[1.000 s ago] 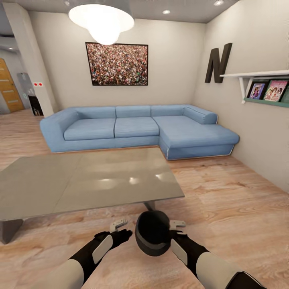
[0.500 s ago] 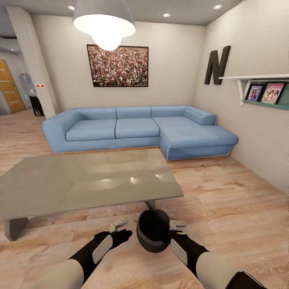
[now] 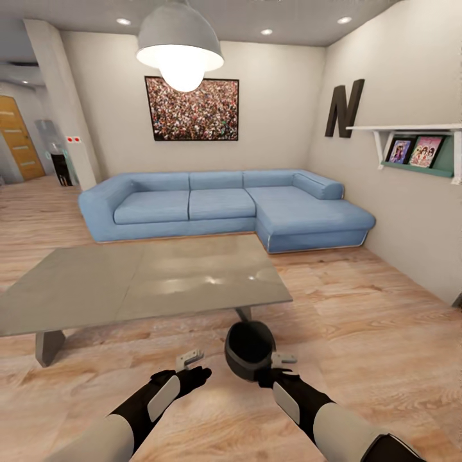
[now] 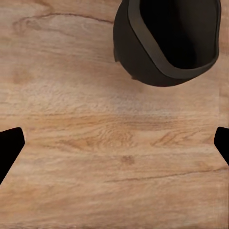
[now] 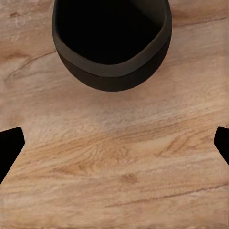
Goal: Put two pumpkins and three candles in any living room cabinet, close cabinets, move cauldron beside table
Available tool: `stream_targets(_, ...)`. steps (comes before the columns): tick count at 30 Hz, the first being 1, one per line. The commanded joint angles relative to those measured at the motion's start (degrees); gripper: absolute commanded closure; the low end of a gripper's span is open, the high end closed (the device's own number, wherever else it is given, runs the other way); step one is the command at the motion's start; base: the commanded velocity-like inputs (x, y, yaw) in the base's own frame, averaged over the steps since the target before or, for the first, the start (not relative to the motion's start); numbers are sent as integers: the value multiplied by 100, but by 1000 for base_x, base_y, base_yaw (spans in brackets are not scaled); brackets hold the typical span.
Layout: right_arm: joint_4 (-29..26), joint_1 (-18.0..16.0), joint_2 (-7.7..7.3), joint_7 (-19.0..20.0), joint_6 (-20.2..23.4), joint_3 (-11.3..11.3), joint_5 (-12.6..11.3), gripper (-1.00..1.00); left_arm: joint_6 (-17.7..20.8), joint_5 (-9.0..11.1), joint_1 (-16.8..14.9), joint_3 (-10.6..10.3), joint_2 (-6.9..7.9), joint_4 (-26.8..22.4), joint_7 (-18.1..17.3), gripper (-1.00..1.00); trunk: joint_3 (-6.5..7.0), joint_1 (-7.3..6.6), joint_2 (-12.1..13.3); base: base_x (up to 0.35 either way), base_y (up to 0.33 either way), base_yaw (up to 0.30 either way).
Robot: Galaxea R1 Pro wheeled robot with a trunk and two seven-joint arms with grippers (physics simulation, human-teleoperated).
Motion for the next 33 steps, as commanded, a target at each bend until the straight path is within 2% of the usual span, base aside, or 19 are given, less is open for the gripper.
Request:
stream_targets(1, -13, -2, -3, -43, 28, 48, -37, -100, 6, 58, -3, -40, 6, -12, 54, -100, 13, -27, 39, -299, 57, 0)
stream_targets(7, -9, -3, -13, -43, 27, 45, -37, -100, 5, 56, -4, -40, 6, -12, 76, -100, 121, -159, 279, -103, 16, 0)
stream_targets(33, -7, -7, -24, -43, 28, 31, -72, -100, 28, 46, -10, -40, 9, -21, 111, -100, 588, -730, 1322, -2, 0, 0)
